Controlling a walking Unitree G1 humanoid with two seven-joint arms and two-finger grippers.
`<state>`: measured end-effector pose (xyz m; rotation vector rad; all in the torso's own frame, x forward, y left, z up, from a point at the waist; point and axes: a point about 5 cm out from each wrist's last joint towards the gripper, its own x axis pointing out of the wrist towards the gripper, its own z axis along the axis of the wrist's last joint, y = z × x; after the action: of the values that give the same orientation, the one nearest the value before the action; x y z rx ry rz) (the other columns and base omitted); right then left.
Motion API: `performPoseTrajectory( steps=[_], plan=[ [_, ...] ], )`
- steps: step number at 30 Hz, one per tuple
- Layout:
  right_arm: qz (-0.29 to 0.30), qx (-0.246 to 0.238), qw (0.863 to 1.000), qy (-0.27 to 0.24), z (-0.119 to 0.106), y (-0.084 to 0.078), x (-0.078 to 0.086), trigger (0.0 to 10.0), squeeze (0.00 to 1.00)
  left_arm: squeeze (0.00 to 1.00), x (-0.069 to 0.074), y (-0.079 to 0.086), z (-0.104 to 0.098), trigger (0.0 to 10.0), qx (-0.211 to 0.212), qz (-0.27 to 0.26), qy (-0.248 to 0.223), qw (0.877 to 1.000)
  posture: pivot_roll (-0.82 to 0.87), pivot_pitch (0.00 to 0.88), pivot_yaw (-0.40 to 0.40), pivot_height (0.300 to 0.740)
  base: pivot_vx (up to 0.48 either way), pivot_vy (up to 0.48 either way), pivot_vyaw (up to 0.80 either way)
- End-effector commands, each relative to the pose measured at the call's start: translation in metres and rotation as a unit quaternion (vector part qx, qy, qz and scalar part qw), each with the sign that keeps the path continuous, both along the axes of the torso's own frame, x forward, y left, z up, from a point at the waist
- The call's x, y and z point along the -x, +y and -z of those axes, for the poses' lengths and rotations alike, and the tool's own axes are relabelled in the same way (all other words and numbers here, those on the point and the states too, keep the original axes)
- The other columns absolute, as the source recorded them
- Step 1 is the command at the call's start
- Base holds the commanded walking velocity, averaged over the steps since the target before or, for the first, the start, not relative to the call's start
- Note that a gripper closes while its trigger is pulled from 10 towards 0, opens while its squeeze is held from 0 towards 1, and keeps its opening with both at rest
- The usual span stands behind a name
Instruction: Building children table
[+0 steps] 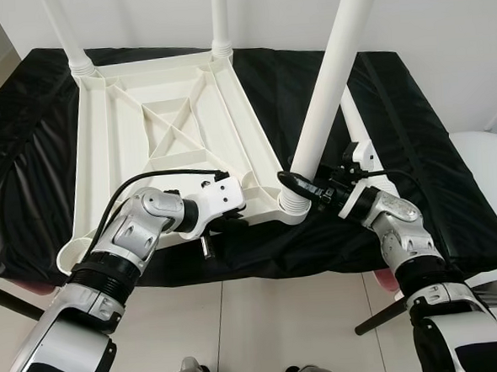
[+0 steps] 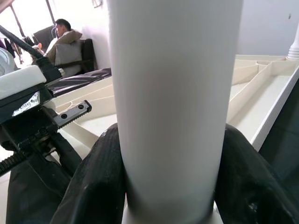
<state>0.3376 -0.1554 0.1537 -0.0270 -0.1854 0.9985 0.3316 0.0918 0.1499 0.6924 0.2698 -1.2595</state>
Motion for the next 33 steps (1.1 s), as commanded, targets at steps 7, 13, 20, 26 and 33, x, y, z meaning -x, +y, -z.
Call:
performPoseTrajectory(
  steps=[7, 13, 20, 26, 33],
  plan=[
    [0.0, 0.028, 0.998, 0.054, 0.03, 0.003, 0.01, 10.0, 0.0, 0.0, 0.005, -0.005, 0.0, 10.0, -0.007, 0.021, -0.005, 1.0, 0.04, 0.083, 0.005, 0.74, 0.0, 0.0, 0.0],
    [0.013, 0.022, 0.999, 0.046, 0.031, 0.004, 0.013, 10.0, 0.0, 0.0, 0.005, -0.006, -0.002, 10.0, -0.004, 0.018, -0.008, 1.0, 0.04, 0.084, 0.003, 0.74, 0.0, 0.0, 0.0],
    [0.018, 0.017, 0.999, 0.044, 0.034, 0.004, 0.019, 10.0, 0.0, 0.0, 0.005, -0.007, -0.002, 10.0, -0.002, 0.017, -0.007, 1.0, 0.04, 0.087, 0.002, 0.74, 0.0, 0.0, 0.0],
    [0.042, 0.016, 0.998, 0.046, 0.038, 0.001, 0.019, 10.0, 0.0, 0.0, 0.005, -0.007, -0.002, 10.0, -0.002, 0.017, -0.008, 1.0, 0.04, 0.089, 0.002, 0.74, 0.0, 0.0, 0.0],
    [0.082, 0.0, 0.996, 0.042, 0.036, 0.001, 0.017, 10.0, 0.0, 0.0, 0.005, -0.007, -0.003, 10.0, -0.001, 0.016, -0.009, 1.0, 0.04, 0.092, -0.002, 0.74, 0.0, 0.0, 0.0]
  ],
)
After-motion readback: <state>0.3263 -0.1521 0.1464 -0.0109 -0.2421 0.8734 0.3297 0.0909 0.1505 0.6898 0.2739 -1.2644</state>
